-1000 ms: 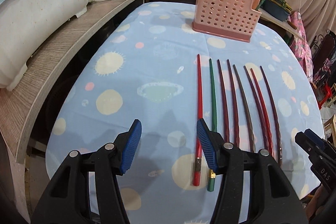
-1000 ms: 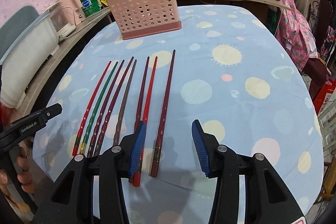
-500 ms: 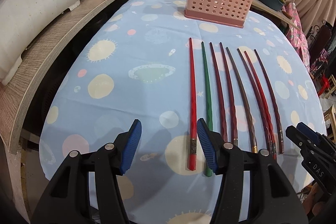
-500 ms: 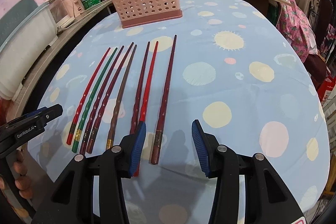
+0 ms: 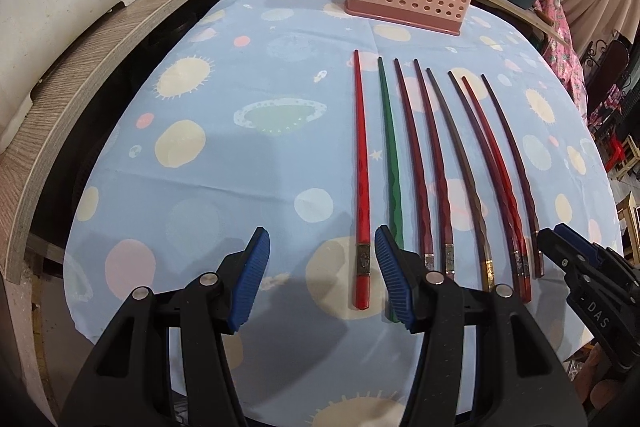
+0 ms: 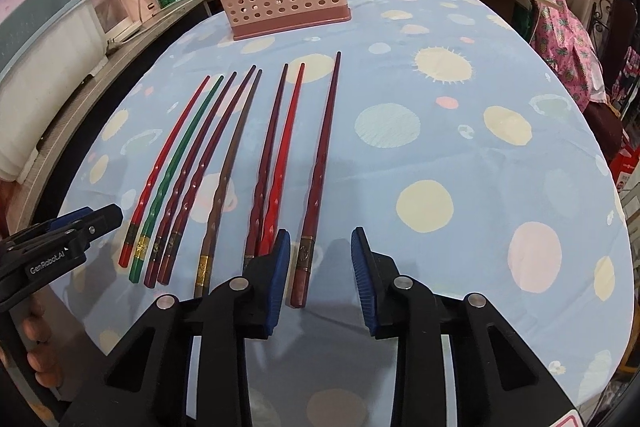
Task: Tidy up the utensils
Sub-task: 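Move both open tools back down to the chopstick row, then close the left tool on a red chopstick while the right tool grasps a dark red chopstick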
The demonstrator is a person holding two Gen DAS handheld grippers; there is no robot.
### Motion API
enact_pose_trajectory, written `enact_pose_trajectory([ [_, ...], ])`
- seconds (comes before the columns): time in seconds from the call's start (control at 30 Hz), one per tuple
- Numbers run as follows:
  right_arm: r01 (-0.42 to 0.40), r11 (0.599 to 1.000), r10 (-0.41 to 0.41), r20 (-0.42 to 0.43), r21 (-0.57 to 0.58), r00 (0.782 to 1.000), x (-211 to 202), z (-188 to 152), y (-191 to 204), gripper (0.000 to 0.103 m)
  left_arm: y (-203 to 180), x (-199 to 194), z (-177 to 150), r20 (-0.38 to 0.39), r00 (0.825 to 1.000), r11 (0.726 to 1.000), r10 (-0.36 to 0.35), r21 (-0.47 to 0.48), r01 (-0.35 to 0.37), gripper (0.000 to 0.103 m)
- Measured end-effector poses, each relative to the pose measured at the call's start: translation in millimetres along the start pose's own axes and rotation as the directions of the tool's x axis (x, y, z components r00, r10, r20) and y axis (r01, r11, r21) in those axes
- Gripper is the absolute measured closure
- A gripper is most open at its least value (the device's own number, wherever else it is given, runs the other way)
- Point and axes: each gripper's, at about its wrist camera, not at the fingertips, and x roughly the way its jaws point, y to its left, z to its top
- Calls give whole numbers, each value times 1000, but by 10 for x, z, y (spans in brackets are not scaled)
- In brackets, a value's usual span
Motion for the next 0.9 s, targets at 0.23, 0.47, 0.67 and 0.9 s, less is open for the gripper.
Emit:
enact_pose_trajectory([
  [0.23,1,1000,-1,-13,-10,1000,33,-38,20,81,-36,29,-29,-12,1000,1000,-11,6,11,51],
  [0.47,10,1000,-10,-12,-19,1000,38,-50,27,88,-44,66,-64,-29,999,1000,-19,5,19,51],
  [0.67,11,1000,-11,-10,-10,1000,41,-59,9,92,-16,132,-106,-56,998,1000,-23,-10,22,52],
  [0.9,12,1000,-12,-9,-12,1000,41,-61,5,93,-5,126,-123,-48,999,1000,-9,-11,9,60],
])
